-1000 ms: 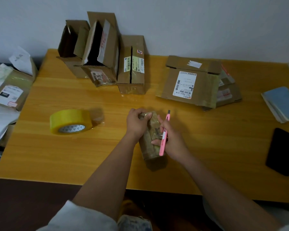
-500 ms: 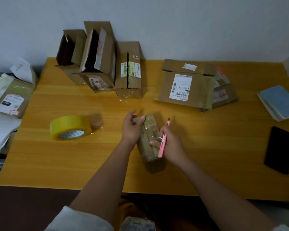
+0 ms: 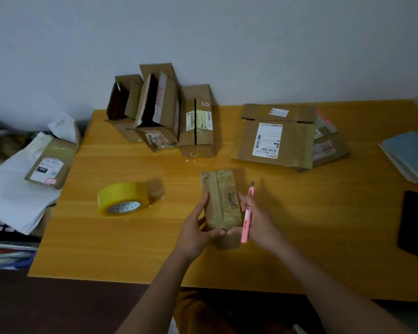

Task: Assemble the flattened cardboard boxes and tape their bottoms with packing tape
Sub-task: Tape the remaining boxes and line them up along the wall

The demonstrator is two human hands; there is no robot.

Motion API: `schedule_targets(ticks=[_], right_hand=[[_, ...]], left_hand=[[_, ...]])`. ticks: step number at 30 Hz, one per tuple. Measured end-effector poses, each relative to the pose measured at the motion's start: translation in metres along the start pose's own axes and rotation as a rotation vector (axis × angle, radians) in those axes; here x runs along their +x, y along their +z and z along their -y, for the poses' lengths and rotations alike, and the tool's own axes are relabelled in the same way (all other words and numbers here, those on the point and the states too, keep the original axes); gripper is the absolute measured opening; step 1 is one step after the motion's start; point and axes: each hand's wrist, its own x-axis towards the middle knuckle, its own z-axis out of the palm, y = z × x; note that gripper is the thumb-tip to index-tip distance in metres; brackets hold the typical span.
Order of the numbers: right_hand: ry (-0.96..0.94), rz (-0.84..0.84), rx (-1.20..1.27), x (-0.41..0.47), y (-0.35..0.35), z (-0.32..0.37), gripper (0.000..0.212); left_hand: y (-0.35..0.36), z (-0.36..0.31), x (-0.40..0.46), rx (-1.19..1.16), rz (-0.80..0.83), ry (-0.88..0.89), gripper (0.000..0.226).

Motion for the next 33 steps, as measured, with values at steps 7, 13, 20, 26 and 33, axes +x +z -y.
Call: schedule_targets(ticks=[7, 13, 20, 26, 33], right_hand=[[-0.05, 0.048, -0.151, 0.003, 0.002, 0.021, 0.054], [0.129, 0.1, -0.446, 0.011, -0.002, 0.044, 0.049], [-0.115, -0.248, -0.309, 0.034, 0.037, 0.113, 0.03], [-0.054, 0.033, -0.24, 0.066, 0.116, 0.103, 0.049], [0.07, 0.004, -0.051, 0.115, 0.169, 0.069, 0.052]], left_hand=[[-0.009, -0.002, 0.015, 0.279, 0.122, 0.008, 0.094], [-0.038, -0.017, 0.011, 0.649, 0.12, 0.106, 0.078], [-0.144, -0.032, 0.021, 0.934, -0.374, 0.184, 0.035], [-0.205, -0.021, 0.055, 1.176, -0.175, -0.094, 0.05], [-0.254, -0.006, 0.031, 0.779, -0.08, 0.11, 0.028]])
